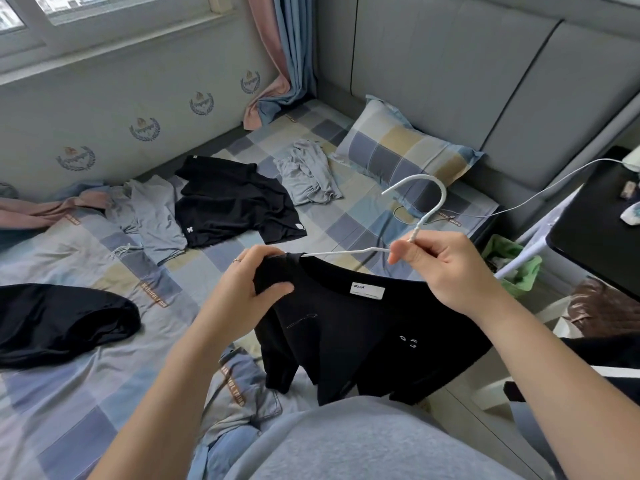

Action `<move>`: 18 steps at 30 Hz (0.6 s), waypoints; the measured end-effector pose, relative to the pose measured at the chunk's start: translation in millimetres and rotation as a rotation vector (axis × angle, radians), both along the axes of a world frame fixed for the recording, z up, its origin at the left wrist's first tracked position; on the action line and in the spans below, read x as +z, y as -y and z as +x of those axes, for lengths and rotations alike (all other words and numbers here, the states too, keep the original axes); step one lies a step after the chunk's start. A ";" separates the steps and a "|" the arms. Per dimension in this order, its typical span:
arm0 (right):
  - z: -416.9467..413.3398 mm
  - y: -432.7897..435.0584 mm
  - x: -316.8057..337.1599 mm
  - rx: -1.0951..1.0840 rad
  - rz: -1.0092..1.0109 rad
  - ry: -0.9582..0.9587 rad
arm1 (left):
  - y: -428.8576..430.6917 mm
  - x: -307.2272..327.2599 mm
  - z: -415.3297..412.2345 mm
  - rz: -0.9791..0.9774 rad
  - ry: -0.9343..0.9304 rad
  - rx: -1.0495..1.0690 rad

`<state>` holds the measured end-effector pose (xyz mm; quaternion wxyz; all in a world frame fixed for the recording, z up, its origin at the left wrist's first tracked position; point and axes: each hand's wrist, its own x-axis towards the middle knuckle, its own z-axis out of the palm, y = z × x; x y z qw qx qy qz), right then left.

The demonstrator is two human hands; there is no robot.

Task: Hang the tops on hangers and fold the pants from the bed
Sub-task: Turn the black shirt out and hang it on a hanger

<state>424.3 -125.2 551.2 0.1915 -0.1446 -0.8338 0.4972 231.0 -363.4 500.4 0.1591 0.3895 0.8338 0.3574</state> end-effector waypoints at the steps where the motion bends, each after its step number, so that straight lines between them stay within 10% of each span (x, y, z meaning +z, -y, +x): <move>1: 1.7 -2.3 0.5 -0.007 0.015 -0.022 | 1.1 -4.5 -0.6 -0.030 0.022 0.041; 11: 22.5 -13.3 -18.0 0.040 0.016 0.149 | 3.6 6.0 9.8 0.298 -0.276 0.267; 18: 19.9 4.6 -15.2 0.023 0.042 -0.067 | 3.2 5.9 4.0 0.325 -0.283 0.276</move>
